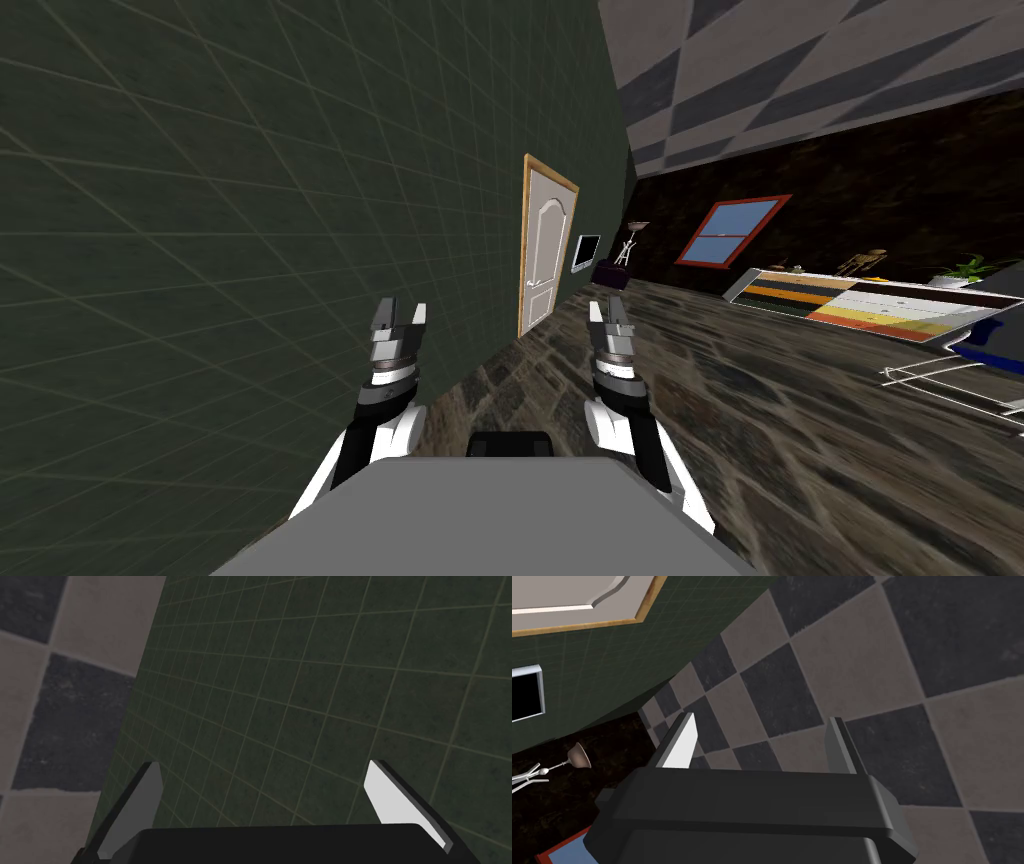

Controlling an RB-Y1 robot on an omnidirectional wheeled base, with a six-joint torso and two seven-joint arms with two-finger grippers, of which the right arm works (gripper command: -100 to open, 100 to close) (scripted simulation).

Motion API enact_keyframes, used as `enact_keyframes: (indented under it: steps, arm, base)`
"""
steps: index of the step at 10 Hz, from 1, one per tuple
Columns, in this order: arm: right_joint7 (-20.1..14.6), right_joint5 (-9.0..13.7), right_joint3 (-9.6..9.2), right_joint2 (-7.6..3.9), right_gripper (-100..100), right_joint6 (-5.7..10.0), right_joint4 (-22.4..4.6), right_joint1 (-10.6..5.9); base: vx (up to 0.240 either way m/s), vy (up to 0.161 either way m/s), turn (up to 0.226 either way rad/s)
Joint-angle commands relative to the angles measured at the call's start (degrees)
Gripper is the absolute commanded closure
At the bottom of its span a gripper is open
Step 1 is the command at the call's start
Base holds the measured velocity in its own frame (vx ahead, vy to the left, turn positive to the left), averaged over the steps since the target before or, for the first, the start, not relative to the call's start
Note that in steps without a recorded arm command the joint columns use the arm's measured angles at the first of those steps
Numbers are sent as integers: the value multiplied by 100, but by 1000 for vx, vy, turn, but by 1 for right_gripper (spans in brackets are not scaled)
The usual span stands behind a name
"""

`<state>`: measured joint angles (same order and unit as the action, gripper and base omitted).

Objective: Pull the door open

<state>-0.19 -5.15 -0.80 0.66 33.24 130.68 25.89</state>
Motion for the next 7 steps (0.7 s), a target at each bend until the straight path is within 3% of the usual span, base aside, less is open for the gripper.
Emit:
enact_keyframes:
  steps: [1,7]
  arm:
    - [-34,-5,-1,-68,-100,20,-201,-83]
    - [-153,-23,-5,-262,-100,87,-893,-371]
  base:
    - [115,-17,87]
    - [91,-67,79]
